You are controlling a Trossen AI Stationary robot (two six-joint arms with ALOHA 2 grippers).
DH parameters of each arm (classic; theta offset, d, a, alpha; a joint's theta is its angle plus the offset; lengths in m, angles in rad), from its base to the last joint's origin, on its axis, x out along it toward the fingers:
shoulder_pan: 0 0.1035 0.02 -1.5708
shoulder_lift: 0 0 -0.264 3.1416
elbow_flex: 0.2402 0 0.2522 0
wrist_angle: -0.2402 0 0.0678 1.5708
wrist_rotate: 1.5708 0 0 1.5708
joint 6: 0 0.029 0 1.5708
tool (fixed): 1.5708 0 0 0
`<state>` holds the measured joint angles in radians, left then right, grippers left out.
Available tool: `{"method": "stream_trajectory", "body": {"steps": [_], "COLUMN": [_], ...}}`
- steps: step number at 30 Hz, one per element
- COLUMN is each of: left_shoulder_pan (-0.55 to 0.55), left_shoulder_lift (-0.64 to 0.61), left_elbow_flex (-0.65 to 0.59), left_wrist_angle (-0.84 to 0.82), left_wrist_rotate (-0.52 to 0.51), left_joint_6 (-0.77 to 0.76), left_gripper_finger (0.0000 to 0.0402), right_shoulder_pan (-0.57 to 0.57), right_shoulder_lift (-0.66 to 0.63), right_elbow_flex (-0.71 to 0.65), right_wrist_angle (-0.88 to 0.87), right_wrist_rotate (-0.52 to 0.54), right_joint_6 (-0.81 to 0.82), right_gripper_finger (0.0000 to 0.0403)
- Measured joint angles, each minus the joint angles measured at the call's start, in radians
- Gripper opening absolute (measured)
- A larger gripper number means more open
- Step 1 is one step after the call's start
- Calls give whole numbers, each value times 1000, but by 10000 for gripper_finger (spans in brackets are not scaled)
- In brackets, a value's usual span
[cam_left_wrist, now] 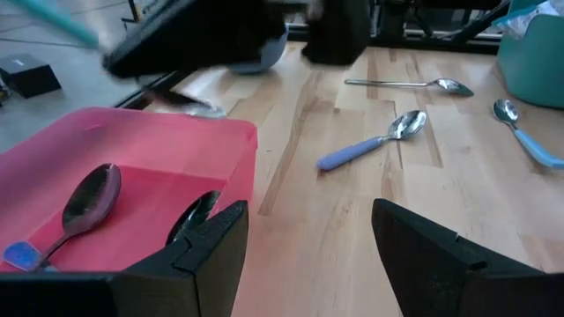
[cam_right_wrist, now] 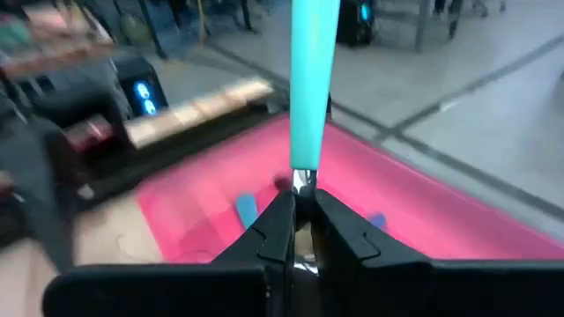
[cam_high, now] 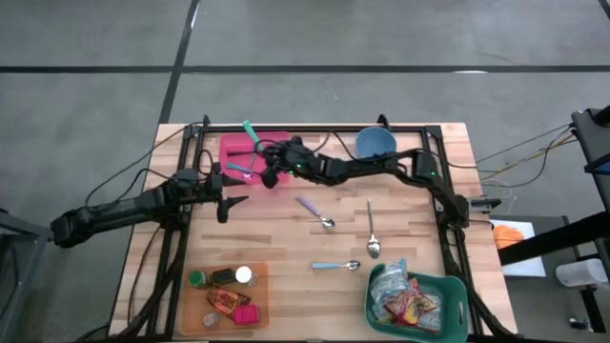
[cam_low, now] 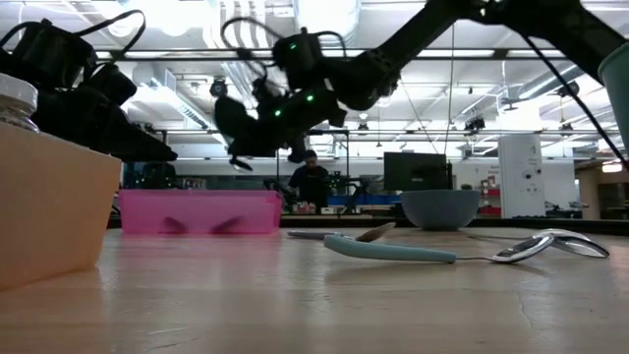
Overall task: Pick & Place Food Item
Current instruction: Put the green spoon into the pink bin, then put the purple spoon into the pink bin
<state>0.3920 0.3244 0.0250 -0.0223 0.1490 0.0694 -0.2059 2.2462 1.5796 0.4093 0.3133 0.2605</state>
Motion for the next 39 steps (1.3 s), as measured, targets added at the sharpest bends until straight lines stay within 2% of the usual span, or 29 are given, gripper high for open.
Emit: {"method": "stream_trajectory", "body": {"steps": [8, 17, 20, 29, 39], "left_shoulder_pan": [0, 0, 0, 0, 0], "left_shoulder_lift": [0, 0, 0, 0, 0], "left_elbow_flex": [0, 0, 0, 0, 0], "left_wrist_angle": [0, 0, 0, 0, 0], "left_wrist_rotate": [0, 0, 0, 0, 0], "left_joint_6": [0, 0, 0, 0, 0], "left_gripper_finger": [243, 243, 243, 243, 243], "right_shoulder_pan": [-6, -4, -6, -7, -11], "right_shoulder_lift": [100, 110, 106, 102, 101], "right_elbow_flex": [211, 260, 260, 266, 265], "right_wrist_angle": [-322, -516, -559, -615, -613], "right_wrist_rotate": [16, 16, -26, -33, -27], "right_joint_6": [32, 86, 125, 136, 134], "right_gripper_finger": [27, 27, 27, 32, 100]}}
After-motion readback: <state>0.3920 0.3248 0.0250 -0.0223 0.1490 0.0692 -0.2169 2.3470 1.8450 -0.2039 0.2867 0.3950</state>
